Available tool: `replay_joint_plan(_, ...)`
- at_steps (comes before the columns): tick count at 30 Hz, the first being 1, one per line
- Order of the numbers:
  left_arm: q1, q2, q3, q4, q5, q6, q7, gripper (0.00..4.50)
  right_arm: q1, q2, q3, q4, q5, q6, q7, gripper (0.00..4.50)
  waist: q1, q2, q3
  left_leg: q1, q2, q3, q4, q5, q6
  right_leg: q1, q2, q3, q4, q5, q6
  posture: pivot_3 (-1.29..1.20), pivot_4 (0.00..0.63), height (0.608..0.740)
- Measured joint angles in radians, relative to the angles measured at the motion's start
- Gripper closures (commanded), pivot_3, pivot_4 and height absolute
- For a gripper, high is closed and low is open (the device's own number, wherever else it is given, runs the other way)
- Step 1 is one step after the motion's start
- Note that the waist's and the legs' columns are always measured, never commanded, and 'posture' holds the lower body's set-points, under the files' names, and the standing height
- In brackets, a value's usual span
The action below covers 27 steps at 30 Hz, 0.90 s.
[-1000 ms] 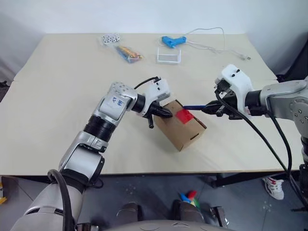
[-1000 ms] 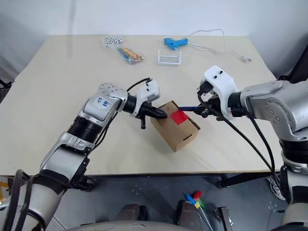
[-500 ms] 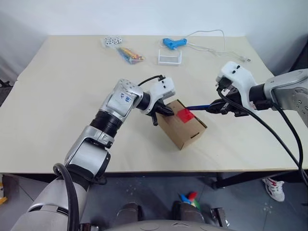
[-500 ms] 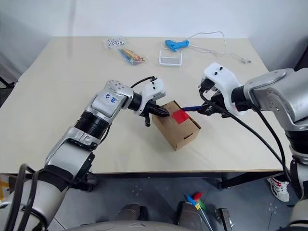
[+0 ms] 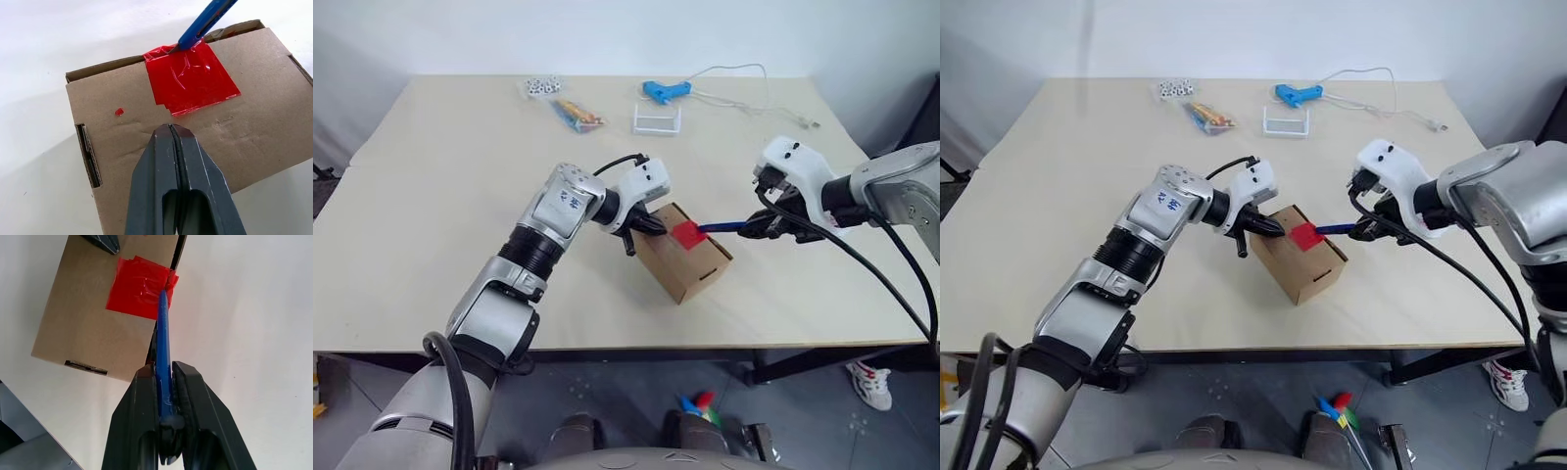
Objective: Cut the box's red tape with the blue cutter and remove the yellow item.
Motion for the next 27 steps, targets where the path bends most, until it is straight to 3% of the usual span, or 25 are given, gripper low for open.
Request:
replay_joint_plan(9, 0.005, 0.001, 0.000, -0.009, 0.007, -0.002, 0.000, 4.50, -0.004, 0.065, 0.010, 0.061, -0.057, -0.024, 0.004, 4.32, -0.001, 0.000, 0.000, 0.000, 0.000, -0.001, 0.000, 0.000, 0.001, 0.000, 0.000, 0.001, 0.000, 0.001, -0.001, 0.00, 0.150, 0.740)
replay_joint_plan(27, 0.007, -0.007, 0.000, -0.021, 0.008, 0.012, 0.012, 4.50, -0.016, -0.105, 0.119, -0.042, -0.055, 0.004, 0.167, 4.32, 0.002, 0.000, 0.000, -0.001, 0.001, -0.002, 0.000, 0.000, 0.002, 0.000, -0.002, 0.000, -0.002, 0.001, -0.001, 0.00, 0.150, 0.740)
